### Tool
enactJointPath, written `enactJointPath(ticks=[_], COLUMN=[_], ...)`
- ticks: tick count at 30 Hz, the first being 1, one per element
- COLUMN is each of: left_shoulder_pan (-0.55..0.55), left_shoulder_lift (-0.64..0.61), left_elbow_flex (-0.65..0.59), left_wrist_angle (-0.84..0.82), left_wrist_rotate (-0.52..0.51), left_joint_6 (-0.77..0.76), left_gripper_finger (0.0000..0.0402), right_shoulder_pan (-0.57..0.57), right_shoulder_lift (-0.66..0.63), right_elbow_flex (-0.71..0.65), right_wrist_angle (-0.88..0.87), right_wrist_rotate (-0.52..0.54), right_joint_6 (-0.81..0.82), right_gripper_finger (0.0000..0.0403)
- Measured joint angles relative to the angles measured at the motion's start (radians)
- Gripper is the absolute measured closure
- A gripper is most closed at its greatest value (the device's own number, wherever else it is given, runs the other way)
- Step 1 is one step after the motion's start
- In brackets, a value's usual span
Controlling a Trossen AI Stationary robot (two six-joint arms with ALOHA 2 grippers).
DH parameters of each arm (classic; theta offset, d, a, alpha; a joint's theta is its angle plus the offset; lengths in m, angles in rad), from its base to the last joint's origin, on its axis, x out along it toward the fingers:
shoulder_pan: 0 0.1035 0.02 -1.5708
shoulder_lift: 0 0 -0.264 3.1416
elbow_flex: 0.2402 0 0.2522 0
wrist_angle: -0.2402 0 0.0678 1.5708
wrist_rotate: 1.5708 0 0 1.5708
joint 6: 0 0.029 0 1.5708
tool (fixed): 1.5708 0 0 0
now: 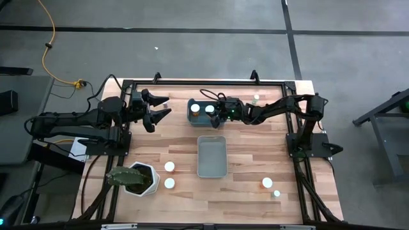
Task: Pick and place medicine bottles into bin by pill shape (circle, oval)
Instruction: Put the orange capsule bottle into the blue bin
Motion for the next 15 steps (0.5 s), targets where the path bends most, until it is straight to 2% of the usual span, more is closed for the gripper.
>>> enactJointPath(ticks=[8,15], left_shoulder_pan=[0.0,0.0], left_shoulder_lift=[0.0,0.0], left_elbow_flex=[0.0,0.0], left_wrist_angle=[0.0,0.0], left_wrist_rotate=[0.0,0.0], left_joint_6=[0.0,0.0], left_gripper_finger=[0.0109,0.0109], right_shoulder_pan=[0.0,0.0], right_shoulder_lift=[0.0,0.0], right_elbow_flex=[0.0,0.0], right_wrist_angle=[-0.048,-0.052], right_wrist_rotate=[-0.003,-0.003], right_joint_6=[-0.001,-0.009], right_gripper_finger=[0.0164,0.0158])
